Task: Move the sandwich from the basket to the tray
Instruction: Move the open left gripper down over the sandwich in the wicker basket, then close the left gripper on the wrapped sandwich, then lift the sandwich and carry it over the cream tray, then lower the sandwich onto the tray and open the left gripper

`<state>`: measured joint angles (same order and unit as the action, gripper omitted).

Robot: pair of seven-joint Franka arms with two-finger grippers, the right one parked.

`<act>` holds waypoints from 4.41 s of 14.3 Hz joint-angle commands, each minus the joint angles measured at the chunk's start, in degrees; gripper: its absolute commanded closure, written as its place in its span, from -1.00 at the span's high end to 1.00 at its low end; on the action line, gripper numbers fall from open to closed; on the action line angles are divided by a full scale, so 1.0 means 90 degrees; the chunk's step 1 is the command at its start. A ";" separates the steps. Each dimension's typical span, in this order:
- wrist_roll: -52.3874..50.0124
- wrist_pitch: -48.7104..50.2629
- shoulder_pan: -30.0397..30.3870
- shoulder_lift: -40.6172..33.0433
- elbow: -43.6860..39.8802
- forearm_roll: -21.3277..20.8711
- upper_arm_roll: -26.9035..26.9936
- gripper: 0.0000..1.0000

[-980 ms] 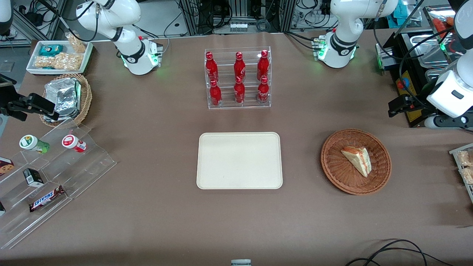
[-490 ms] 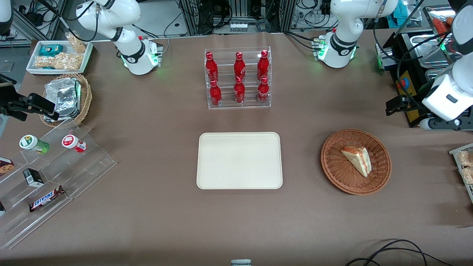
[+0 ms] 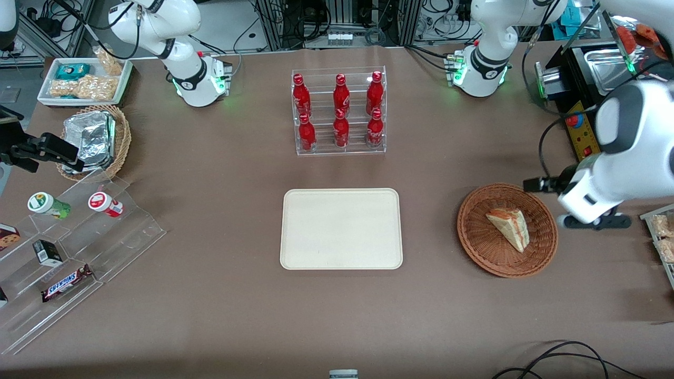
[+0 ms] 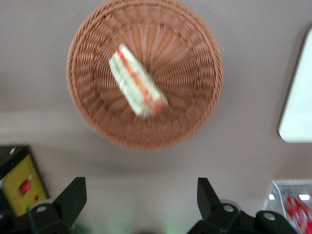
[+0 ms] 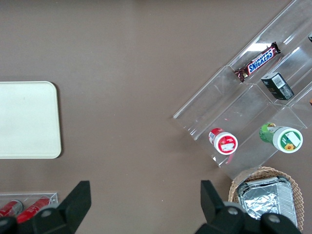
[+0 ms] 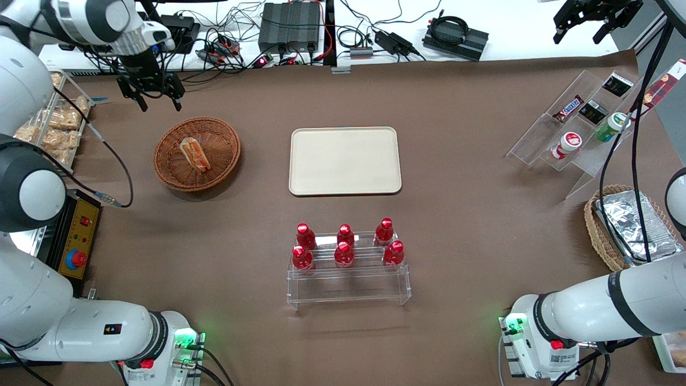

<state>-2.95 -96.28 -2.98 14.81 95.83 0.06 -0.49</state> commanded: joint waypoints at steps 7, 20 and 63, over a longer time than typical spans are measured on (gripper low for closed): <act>-0.3318 -0.2552 -0.0050 0.0268 0.1628 -0.0095 0.0055 1.00; -0.5112 -0.3121 -0.0050 0.0689 0.1686 -0.0105 0.0074 -0.92; -0.4781 -0.0798 -0.2454 0.1442 -0.2122 -0.0063 -0.1216 1.00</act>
<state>-46.82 -106.41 -27.18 31.05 74.53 1.41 -12.15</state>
